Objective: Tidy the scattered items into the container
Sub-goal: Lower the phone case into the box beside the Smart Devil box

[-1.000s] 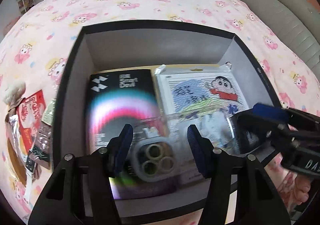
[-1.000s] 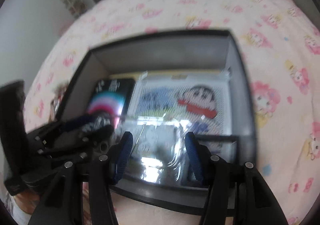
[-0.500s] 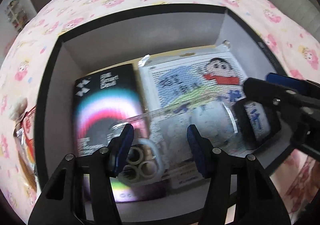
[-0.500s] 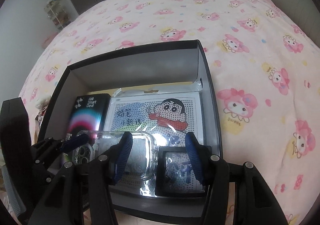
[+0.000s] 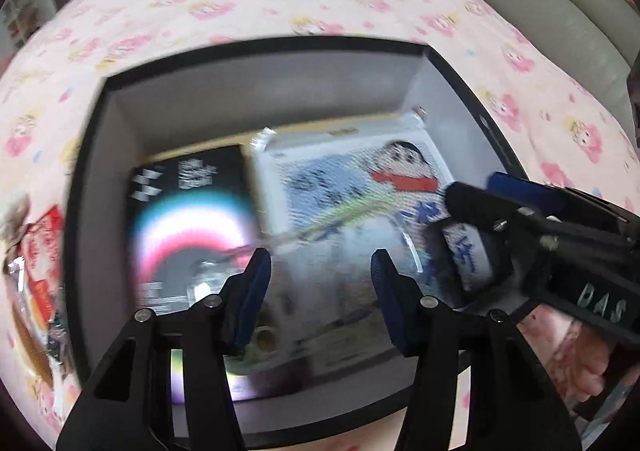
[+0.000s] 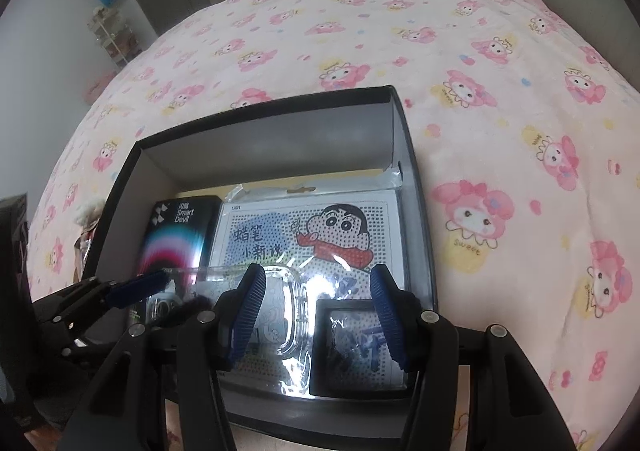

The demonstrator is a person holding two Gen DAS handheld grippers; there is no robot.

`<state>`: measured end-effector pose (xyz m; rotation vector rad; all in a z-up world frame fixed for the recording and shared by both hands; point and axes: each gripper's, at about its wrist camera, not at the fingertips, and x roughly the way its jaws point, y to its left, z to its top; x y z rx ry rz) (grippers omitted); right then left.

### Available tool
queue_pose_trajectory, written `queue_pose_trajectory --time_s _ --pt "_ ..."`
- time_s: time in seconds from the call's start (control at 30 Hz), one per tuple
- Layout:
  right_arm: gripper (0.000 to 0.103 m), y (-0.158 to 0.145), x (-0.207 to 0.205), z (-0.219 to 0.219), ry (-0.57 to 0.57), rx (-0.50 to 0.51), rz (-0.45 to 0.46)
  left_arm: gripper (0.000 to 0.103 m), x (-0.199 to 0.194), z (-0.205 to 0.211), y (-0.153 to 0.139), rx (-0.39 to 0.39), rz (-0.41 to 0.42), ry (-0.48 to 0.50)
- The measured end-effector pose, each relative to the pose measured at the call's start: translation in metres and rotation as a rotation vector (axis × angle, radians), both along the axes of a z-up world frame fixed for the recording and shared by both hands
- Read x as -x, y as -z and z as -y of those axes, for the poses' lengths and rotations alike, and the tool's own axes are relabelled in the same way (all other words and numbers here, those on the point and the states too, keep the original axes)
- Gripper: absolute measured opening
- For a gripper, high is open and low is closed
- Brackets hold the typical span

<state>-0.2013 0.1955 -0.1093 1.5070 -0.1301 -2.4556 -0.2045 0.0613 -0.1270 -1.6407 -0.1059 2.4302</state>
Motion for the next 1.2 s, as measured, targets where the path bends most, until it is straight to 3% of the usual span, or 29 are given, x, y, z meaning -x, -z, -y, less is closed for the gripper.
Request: queue_pose_trajectory --time_s 0.1,0.27,0.33,0.4,0.5,0.7,0.87,1.03,1.2 --pt "0.050 0.006 0.001 0.002 -0.026 0.029 0.037 0.050 0.002 0.003 0.005 0.042 0.059 -0.019" --pt "0.051 0.007 -0.001 0.012 -0.072 0.012 0.042 0.049 -0.003 0.023 0.006 0.168 0.080 -0.076" --pt "0.050 0.007 -0.002 0.017 -0.091 0.017 0.043 0.050 -0.003 0.036 0.005 0.174 0.090 -0.103" --pt "0.050 0.009 -0.003 0.022 -0.106 0.029 0.052 0.049 -0.004 0.048 0.000 0.147 0.091 -0.129" --pt "0.050 0.012 -0.006 0.029 -0.132 0.018 0.052 0.049 -0.008 0.060 -0.013 0.036 0.052 -0.144" --pt "0.050 0.031 -0.009 0.046 -0.196 0.022 0.124 0.049 -0.010 0.067 -0.035 -0.035 -0.027 -0.160" --pt "0.051 0.051 -0.010 0.059 -0.251 0.114 0.246 0.049 -0.005 0.064 -0.027 -0.047 -0.011 -0.165" --pt "0.051 0.041 -0.014 0.058 -0.291 0.234 0.262 0.049 -0.013 0.067 -0.016 -0.104 0.020 -0.182" --pt "0.051 0.019 -0.012 0.033 -0.147 0.033 0.109 0.051 -0.007 0.055 -0.009 -0.057 0.025 -0.150"
